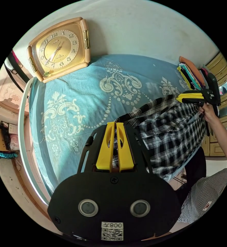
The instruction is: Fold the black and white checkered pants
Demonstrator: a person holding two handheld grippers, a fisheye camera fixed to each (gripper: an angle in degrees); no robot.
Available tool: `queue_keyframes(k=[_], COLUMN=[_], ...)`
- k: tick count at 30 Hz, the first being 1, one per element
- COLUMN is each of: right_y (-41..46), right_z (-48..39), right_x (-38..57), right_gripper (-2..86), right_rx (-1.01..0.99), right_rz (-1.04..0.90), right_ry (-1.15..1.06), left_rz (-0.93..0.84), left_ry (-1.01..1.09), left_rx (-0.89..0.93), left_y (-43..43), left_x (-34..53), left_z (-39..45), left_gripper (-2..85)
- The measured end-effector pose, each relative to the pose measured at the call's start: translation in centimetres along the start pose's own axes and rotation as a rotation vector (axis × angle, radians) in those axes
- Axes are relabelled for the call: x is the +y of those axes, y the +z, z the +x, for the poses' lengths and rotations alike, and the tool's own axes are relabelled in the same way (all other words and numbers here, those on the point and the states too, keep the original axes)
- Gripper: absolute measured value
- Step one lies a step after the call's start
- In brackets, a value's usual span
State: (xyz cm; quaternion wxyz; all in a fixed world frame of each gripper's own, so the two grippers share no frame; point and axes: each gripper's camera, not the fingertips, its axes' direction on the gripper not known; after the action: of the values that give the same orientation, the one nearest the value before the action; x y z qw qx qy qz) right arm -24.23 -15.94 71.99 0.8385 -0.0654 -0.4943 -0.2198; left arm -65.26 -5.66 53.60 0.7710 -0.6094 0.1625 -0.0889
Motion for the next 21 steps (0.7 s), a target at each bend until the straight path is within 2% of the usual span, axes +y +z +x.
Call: queue_keyframes(k=[10,21], right_y=[0.0,3.9], right_z=[-5.0,-9.6], right_x=[8.8,18.5], right_gripper=[0.3,0.2], right_rx=[-0.034,-0.088], right_rz=[-0.015,-0.135], right_ry=[-0.029,-0.06], left_rz=[-0.031,-0.119], left_ry=[0.052,0.108], left_rx=[0.039,0.026], left_y=[-0.5,1.7], left_x=[9.0,18.6], left_z=[2.1,3.5], left_gripper=[0.7,0.7])
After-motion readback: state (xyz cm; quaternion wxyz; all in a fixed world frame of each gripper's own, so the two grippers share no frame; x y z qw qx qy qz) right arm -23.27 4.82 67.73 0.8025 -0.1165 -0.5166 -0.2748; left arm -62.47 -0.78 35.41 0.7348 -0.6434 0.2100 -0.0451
